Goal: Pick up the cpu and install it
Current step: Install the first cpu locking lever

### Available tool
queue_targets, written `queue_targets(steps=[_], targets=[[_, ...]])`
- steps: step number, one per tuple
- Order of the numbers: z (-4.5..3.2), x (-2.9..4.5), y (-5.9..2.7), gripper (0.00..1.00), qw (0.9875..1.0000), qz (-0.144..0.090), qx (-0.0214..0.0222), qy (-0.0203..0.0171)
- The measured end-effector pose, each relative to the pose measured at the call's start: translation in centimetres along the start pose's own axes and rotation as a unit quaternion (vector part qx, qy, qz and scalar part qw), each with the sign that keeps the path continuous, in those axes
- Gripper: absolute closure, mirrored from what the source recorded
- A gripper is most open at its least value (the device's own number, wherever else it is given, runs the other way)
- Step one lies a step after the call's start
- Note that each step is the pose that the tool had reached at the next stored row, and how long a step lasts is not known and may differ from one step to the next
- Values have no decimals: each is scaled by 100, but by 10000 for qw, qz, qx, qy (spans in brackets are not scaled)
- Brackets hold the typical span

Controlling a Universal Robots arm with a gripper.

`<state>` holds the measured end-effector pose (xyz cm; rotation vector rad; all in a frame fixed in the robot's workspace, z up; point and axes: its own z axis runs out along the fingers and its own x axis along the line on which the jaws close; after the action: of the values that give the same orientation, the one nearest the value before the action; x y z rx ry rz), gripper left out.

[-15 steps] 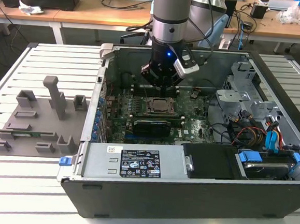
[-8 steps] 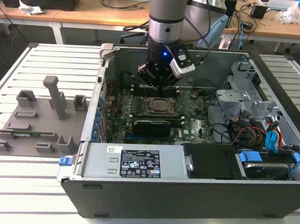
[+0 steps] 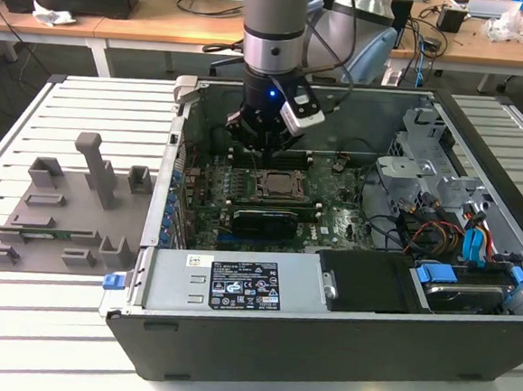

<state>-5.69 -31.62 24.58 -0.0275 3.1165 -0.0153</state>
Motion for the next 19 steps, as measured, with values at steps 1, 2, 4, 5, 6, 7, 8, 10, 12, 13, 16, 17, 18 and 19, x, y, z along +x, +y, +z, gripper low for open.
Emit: queue_targets(steps=[1,2,4,5,6,7,8,10,12,13,16,17,18,19], targets=[[0,11,0,89,10000,0,0,0],[-1,24,0,89,10000,0,0,0],[-2,55,1,89,10000,0,0,0],[-2,73,1,89,10000,0,0,0],[-3,91,1,89,10000,1,0,0],[-3,111,2,89,10000,0,1,0],[-4,138,2,89,10000,-1,0,0],[-5,190,3,89,10000,0,0,0],[-6,232,4,89,10000,0,0,0],[-6,250,4,89,10000,0,0,0],[-7,303,5,89,10000,1,-13,0],[-8,326,6,89,10000,2,-67,-1],[-8,349,6,89,9999,4,-136,-2],[-9,371,6,89,9998,6,-216,-3]])
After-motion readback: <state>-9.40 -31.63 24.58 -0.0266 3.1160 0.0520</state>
